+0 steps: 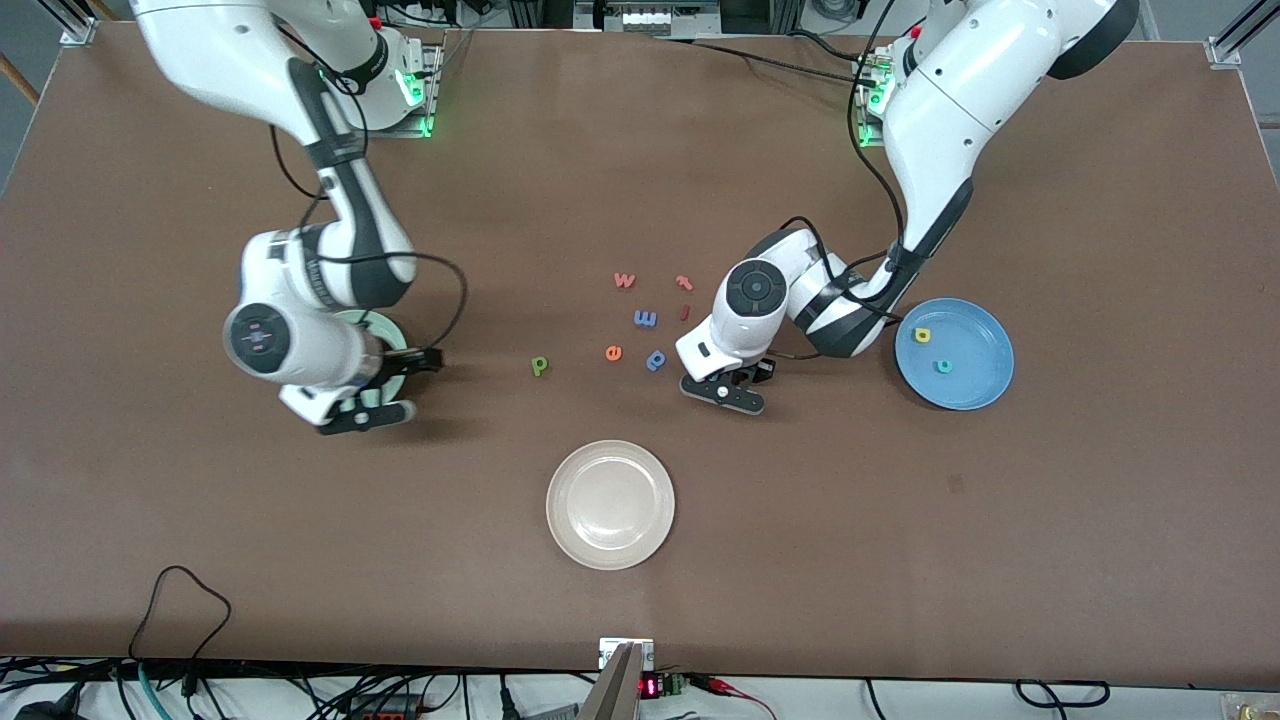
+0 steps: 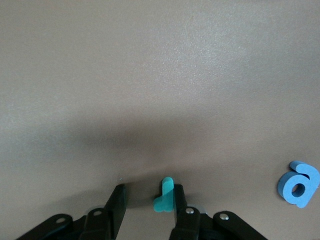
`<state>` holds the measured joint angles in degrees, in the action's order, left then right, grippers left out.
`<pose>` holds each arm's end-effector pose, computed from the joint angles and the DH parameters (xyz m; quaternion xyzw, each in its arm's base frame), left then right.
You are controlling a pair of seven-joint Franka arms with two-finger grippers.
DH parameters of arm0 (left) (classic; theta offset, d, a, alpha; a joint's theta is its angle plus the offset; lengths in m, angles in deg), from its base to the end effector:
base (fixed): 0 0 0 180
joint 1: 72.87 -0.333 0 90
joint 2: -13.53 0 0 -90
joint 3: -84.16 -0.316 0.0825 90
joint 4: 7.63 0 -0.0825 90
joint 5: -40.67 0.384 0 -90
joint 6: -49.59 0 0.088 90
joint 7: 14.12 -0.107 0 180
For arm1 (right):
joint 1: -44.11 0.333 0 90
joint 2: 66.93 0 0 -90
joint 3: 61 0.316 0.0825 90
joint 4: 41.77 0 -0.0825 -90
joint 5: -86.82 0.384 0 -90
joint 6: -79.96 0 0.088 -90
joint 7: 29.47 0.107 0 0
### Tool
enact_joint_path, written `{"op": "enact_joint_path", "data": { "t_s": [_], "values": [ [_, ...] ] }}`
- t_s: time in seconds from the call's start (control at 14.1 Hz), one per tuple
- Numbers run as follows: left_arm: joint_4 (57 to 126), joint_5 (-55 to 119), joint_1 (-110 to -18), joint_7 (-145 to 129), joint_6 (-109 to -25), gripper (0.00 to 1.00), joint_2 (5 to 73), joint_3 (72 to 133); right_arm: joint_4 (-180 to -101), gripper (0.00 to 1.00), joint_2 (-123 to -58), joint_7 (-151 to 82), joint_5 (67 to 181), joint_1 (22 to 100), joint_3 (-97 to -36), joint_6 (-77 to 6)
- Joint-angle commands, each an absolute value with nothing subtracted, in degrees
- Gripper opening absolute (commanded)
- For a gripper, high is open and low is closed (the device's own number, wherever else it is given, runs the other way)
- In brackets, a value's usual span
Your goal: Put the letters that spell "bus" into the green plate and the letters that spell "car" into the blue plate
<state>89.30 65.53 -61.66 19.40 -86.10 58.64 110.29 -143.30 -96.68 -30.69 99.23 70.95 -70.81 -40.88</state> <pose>0.5543 -0.3789 0.1727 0.9911 -0.1329 -0.0075 0.0073 0.6063 0.2045 0.2582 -0.9901 -0.1024 0.0904 0.0325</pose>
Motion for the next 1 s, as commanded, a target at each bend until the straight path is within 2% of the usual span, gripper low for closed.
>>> {"op": "enact_joint_path", "data": {
  "t_s": [0.0,0.14,0.36,0.57,0.64,0.78,0.92],
  "values": [
    [88.26,67.30,-61.53,20.33,-85.85,0.06,59.41,109.56,-141.27,0.72,-98.92,-23.97,101.31,76.34,-71.29,-41.76],
    [88.26,67.30,-63.02,20.25,-84.62,0.00,58.27,109.56,-141.18,0.69,-100.93,-19.38,101.49,79.25,-71.29,-44.22],
    [87.91,67.39,-67.85,18.06,-77.69,0.00,54.42,110.17,-141.09,0.69,-102.96,-15.78,101.67,81.54,-71.29,-47.56],
    [86.86,67.21,-71.63,15.86,-66.19,0.00,49.22,110.18,-140.91,0.69,-104.11,-12.95,101.67,82.86,-71.29,-48.36],
    [86.77,67.04,-73.82,14.46,-62.59,0.03,48.17,110.18,-140.30,0.65,-104.63,-12.95,101.67,83.04,-71.29,-48.71],
    [86.94,67.04,-77.51,9.47,-54.68,0.03,46.93,110.18,-139.16,0.62,-105.78,-12.86,101.76,83.65,-71.29,-48.98],
    [88.34,66.95,-80.25,4.71,-50.44,0.05,46.14,110.18,-138.98,0.60,-106.39,-12.77,102.54,83.92,-71.29,-49.15]
  ]
}}
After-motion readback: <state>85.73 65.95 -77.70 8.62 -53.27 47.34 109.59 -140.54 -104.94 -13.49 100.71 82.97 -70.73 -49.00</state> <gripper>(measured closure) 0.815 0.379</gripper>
